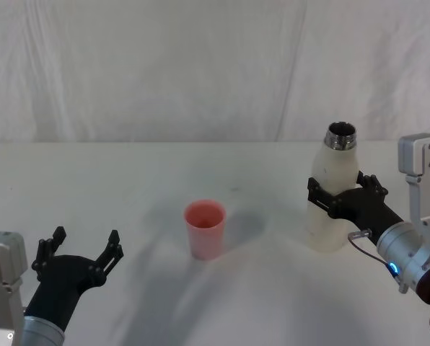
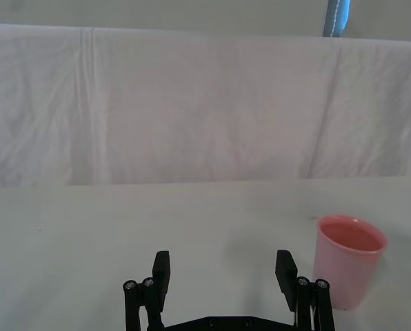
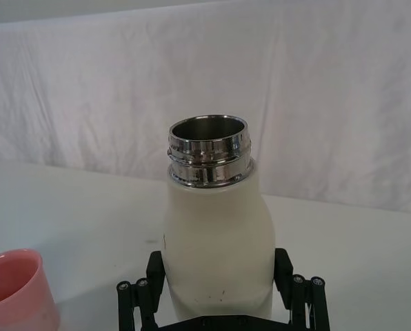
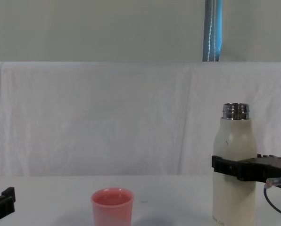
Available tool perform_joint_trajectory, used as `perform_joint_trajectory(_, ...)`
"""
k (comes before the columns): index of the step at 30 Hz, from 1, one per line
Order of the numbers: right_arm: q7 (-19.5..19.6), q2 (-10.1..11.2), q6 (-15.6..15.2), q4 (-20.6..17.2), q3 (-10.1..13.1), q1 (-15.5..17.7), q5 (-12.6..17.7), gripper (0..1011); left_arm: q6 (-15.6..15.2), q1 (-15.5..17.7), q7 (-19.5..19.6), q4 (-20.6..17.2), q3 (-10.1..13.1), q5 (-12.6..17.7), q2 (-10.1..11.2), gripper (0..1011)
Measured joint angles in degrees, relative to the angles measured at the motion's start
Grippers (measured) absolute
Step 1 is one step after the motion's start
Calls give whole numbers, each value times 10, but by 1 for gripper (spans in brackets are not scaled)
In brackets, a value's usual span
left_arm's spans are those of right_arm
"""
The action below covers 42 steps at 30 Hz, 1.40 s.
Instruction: Grasp the thermos with one hand and pour water into the cup lid.
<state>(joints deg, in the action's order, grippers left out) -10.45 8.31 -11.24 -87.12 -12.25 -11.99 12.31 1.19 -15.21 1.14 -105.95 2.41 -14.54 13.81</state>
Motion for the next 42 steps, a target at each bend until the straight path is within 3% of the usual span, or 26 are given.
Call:
perform_joint_trajectory(14,0,9,-7,-15,6,15,10,1000,0,0,0,0,0,0,0,1001)
perform_joint_trajectory(42,7,37,-26,-89,14,81,23,1000,0,0,0,0,0,0,0,1001)
